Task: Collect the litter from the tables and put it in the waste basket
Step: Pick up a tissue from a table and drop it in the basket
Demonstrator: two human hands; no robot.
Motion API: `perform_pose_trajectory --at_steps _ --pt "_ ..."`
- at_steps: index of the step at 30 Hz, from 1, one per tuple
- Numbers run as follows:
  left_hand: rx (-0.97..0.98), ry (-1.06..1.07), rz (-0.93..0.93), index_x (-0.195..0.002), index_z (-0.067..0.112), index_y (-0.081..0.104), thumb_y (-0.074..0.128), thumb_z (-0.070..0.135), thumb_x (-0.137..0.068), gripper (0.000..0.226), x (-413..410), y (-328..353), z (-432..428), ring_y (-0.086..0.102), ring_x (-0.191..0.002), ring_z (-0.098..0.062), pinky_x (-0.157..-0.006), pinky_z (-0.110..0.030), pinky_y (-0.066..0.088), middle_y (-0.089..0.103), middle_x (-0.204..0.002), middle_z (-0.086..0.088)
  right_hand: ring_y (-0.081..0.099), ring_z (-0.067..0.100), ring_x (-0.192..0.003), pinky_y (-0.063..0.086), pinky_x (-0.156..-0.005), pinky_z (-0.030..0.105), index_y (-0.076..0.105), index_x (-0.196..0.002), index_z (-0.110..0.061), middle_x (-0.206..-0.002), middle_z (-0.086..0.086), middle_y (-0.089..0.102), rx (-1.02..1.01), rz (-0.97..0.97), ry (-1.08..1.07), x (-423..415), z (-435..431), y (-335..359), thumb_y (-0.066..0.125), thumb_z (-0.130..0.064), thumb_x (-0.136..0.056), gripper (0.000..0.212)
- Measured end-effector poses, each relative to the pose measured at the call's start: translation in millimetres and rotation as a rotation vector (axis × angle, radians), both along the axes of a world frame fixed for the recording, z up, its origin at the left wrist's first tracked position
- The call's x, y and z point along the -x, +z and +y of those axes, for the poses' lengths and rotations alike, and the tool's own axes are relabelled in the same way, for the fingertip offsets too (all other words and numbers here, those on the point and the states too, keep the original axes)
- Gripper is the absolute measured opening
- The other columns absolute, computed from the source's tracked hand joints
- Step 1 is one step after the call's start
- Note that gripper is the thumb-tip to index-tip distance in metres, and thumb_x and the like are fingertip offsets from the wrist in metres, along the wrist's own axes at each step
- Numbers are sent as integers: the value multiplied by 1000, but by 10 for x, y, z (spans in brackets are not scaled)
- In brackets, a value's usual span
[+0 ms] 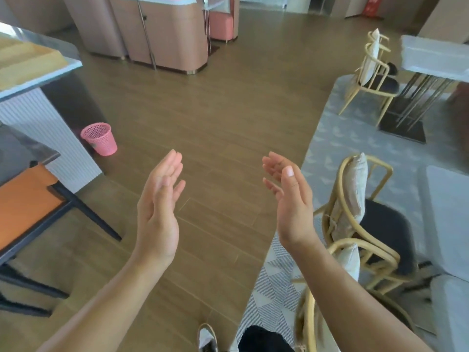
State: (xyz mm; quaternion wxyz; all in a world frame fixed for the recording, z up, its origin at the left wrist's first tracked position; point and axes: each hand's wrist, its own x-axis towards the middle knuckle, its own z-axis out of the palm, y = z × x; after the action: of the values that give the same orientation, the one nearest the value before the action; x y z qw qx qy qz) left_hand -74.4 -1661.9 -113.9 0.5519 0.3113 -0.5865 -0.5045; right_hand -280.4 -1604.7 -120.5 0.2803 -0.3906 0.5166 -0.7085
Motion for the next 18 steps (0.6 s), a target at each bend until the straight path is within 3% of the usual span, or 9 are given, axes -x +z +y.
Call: perform_pose_trajectory --at_steps 9,18 --pt "-10 -34 29 -136 49 62 41 52 -104 39 340 -56 -976 50 -148 -15 -119 -42 42 58 -155 7 63 16 -131 52 -103 42 72 -120 -47 -133 -4 71 0 32 -63 338 -814 -30 44 -57 -102 35" --pt "9 -107 -3 -138 49 63 41 52 -106 39 1480 -164 -2098 49 -149 -16 -120 -44 42 57 -155 6 63 15 -130 52 -108 47 71 -123 -37 -132 -4 71 -4 -9 -140 1349 -1725 -172 44 -56 -100 40"
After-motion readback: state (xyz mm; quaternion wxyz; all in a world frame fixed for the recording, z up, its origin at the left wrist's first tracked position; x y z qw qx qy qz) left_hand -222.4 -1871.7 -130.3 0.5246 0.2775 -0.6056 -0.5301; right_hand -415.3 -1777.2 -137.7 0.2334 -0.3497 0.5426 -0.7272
